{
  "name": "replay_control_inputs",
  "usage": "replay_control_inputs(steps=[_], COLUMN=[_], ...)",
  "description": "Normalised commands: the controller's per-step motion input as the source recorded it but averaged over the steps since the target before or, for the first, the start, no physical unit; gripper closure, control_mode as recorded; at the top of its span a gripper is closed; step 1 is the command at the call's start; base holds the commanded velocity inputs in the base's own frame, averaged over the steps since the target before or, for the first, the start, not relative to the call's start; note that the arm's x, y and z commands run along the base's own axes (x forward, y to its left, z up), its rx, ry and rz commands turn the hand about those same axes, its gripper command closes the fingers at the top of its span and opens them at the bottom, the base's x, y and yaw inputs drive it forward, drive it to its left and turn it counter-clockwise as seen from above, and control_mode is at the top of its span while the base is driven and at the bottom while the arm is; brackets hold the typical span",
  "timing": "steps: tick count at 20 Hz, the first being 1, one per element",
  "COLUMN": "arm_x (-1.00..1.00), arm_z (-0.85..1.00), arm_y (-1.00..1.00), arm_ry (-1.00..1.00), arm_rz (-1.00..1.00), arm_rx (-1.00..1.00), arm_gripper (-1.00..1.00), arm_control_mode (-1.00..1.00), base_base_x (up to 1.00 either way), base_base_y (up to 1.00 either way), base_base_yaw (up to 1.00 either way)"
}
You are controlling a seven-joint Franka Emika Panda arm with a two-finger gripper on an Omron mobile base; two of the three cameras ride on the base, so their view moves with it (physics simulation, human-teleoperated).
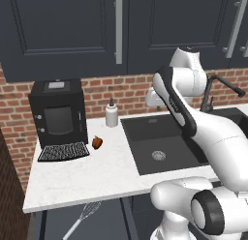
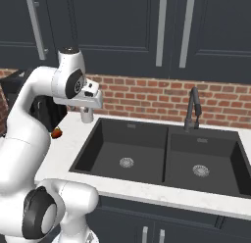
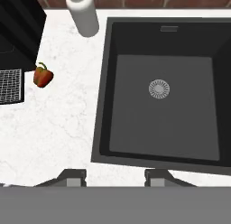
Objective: Pick the whisk from the drawer and place it on the counter.
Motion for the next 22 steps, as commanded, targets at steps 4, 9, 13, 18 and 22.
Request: replay_control_inputs(steps=[4, 9, 13, 18, 22], arm_x=[-0.15, -0.67, -0.77, -0.76, -0.77], arm_z=[0.0, -0.02, -0.02, 0.0, -0.01], arm_y=[0.0, 0.13, 0.51, 0.33, 0.36], arm_ry=[0.0, 0.0, 0.0, 0.0, 0.0], arm_rz=[0.0, 0.08, 0.13, 0.14, 0.17], arm_rx=[0.0, -0.01, -0.03, -0.01, -0.06], arm_gripper=[-1.0, -1.0, -1.0, -1.0, -1.0], arm_control_mode=[-1.0, -1.0, -1.0, -1.0, -1.0], base_base_x=[0.0, 0.0, 0.0, 0.0, 0.0], base_base_y=[0.0, 0.0, 0.0, 0.0, 0.0], base_base_yaw=[0.0, 0.0, 0.0, 0.0, 0.0])
